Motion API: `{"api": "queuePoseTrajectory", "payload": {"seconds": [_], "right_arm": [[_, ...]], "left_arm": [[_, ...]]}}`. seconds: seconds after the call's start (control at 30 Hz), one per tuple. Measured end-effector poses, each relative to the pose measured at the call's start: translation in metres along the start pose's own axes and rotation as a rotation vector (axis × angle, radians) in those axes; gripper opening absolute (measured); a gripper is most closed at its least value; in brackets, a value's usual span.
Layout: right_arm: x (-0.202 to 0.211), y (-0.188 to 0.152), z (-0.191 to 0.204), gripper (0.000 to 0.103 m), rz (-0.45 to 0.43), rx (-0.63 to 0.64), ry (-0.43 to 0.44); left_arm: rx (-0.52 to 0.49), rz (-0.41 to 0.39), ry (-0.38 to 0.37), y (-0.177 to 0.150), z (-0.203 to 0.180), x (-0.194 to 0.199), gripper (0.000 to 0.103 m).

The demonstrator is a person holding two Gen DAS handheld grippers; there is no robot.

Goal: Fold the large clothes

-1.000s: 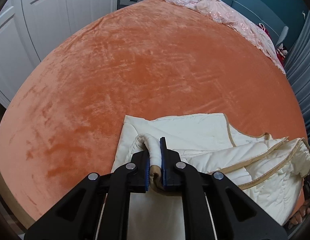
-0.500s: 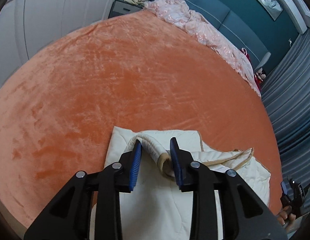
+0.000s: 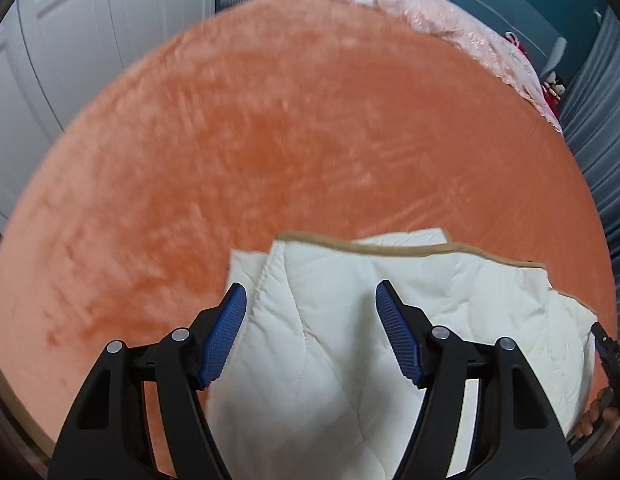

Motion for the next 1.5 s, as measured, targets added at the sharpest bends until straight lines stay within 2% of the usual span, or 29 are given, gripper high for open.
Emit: {"api": "queuePoseTrajectory", "payload": {"seconds": [0.03,0.07,0.1,0.13,0.2,0.27,0.37,0.47,0.57,0.8,0.9,1.0,1.13,1.2,1.27,1.3,1.33,1.37,1.4,1.43,1.47,1.5], "right_arm": [[-0.002,0.003,0.003,0.012,0.016,0.008,0.009],[-0.001,0.006,0.005,0.011,0.014,0.01,0.022],[0.003,0.01,0.008,0.01,-0.005,0.017,0.032],[0.006,0.014,0.011,0.008,-0.03,0.025,0.028],[0.011,0.021,0.017,0.007,-0.075,0.017,0.032],[0.011,0.027,0.021,0.007,-0.108,0.009,0.014],[-0.008,0.026,0.022,0.007,-0.096,0.018,-0.057],[-0.031,0.02,0.012,0.007,-0.048,0.004,-0.11],[-0.048,0.012,0.0,0.007,-0.016,-0.012,-0.123],[-0.068,-0.006,-0.011,0.009,-0.015,-0.009,-0.136],[-0.071,-0.013,-0.005,0.01,-0.05,0.032,-0.176],[-0.075,-0.017,0.001,0.015,-0.07,0.068,-0.21],[-0.075,-0.013,-0.004,0.018,-0.063,0.037,-0.177],[-0.068,-0.005,-0.013,0.018,-0.048,-0.02,-0.142],[-0.045,0.012,-0.027,0.024,-0.066,-0.137,-0.131],[-0.024,0.021,-0.034,0.024,-0.109,-0.195,-0.132],[-0.002,0.029,-0.037,0.024,-0.165,-0.218,-0.149],[0.019,0.036,-0.034,0.03,-0.218,-0.21,-0.16],[0.039,0.042,-0.025,0.03,-0.266,-0.18,-0.15],[0.05,0.045,-0.013,0.03,-0.284,-0.157,-0.132],[0.056,0.045,0.004,0.03,-0.276,-0.128,-0.1],[0.056,0.043,0.019,0.03,-0.249,-0.098,-0.064]], "left_arm": [[0.018,0.014,-0.015,-0.002,0.003,-0.007,0.046],[0.034,0.019,-0.031,-0.004,0.004,-0.01,0.039],[0.053,0.016,-0.046,-0.004,0.007,-0.01,0.024],[0.075,0.007,-0.07,-0.001,0.011,-0.01,0.015],[0.08,-0.023,-0.076,0.006,0.011,-0.006,0.011],[0.052,-0.054,-0.049,0.012,0.005,0.0,0.009],[0.016,-0.067,0.023,0.022,-0.002,-0.003,0.009],[-0.007,-0.027,0.088,0.024,-0.006,-0.022,0.009],[-0.04,0.005,0.136,0.016,-0.009,-0.043,0.01],[-0.068,-0.037,0.177,-0.002,-0.009,-0.069,0.017],[-0.09,-0.064,0.221,-0.004,-0.014,-0.072,0.018],[-0.087,-0.077,0.231,-0.006,-0.014,-0.074,0.018],[-0.084,-0.077,0.234,-0.004,-0.014,-0.074,0.019],[-0.085,-0.072,0.239,-0.004,-0.014,-0.072,0.022],[-0.081,-0.04,0.299,0.0,-0.006,-0.063,0.044],[-0.079,-0.043,0.335,0.004,-0.001,-0.052,0.056],[-0.08,-0.068,0.36,0.007,0.005,-0.035,0.06],[-0.098,-0.087,0.395,0.01,0.008,-0.019,0.06],[-0.117,-0.115,0.444,0.014,0.009,-0.001,0.058],[-0.126,-0.134,0.504,0.019,0.007,0.016,0.052],[-0.122,-0.157,0.502,0.025,0.001,0.03,0.05],[-0.11,-0.181,0.446,0.032,-0.009,0.042,0.05]]}}
Point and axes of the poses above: each gripper's, at about its wrist camera, not at the fingertips, and x roughly against the way its jaws point, z to its left, y to its top, the point moved 3 cm from there along -x, roughly the way its jaws point, and after that the axes turned 14 degrees about -x, right-handed, at the moved point
